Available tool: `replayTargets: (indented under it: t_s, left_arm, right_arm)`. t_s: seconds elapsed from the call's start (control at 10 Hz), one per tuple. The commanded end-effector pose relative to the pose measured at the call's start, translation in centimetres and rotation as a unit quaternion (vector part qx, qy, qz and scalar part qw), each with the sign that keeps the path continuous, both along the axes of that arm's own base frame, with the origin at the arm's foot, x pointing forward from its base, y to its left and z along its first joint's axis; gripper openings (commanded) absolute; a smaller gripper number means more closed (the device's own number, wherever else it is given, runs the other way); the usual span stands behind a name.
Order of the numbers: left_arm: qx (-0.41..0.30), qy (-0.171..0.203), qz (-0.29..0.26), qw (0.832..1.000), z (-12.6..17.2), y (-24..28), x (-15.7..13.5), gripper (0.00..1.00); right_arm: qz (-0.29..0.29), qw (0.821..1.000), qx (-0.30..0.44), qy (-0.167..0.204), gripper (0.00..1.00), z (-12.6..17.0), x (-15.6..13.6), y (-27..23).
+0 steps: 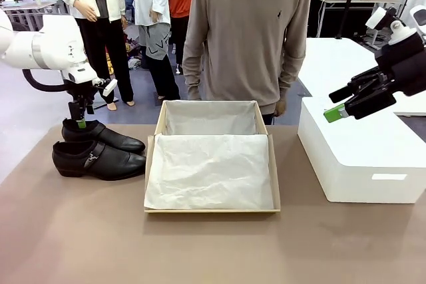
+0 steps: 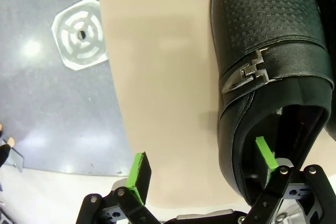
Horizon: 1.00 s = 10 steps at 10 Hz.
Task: Pack the shoes into the box.
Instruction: Place one shoe of the Shoes into the Shoes Box.
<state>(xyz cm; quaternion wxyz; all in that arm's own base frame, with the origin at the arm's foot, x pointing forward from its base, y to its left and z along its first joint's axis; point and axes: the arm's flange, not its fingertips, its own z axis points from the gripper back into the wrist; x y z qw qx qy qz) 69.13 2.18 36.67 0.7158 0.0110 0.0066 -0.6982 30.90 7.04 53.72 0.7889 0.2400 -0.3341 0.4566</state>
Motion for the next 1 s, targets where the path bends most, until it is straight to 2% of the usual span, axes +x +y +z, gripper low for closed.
replayTargets:
  t_s: [0.0, 0.7, 0.8, 0.9]
  left_arm:
    - [-0.001, 0.015, -0.016, 1.0, -0.1, 0.4, 0.7, 1.0]
    - [-0.005, 0.053, -0.021, 0.998, -1.2, 0.0, 0.8, 1.0]
    - [-0.005, 0.053, -0.024, 0.998, -1.4, 0.0, 0.8, 0.91]
    - [-0.005, 0.054, -0.025, 0.998, -1.4, -0.1, 0.8, 0.71]
  right_arm:
    - [0.013, 1.0, 0.011, -0.008, 1.0, 0.0, 0.4, 0.0]
    - [0.013, 1.0, 0.011, -0.008, 1.0, 0.0, 0.4, 0.0]
    - [0.013, 1.0, 0.011, -0.008, 1.0, 0.0, 0.4, 0.0]
    - [0.013, 1.0, 0.011, -0.008, 1.0, 0.0, 0.4, 0.0]
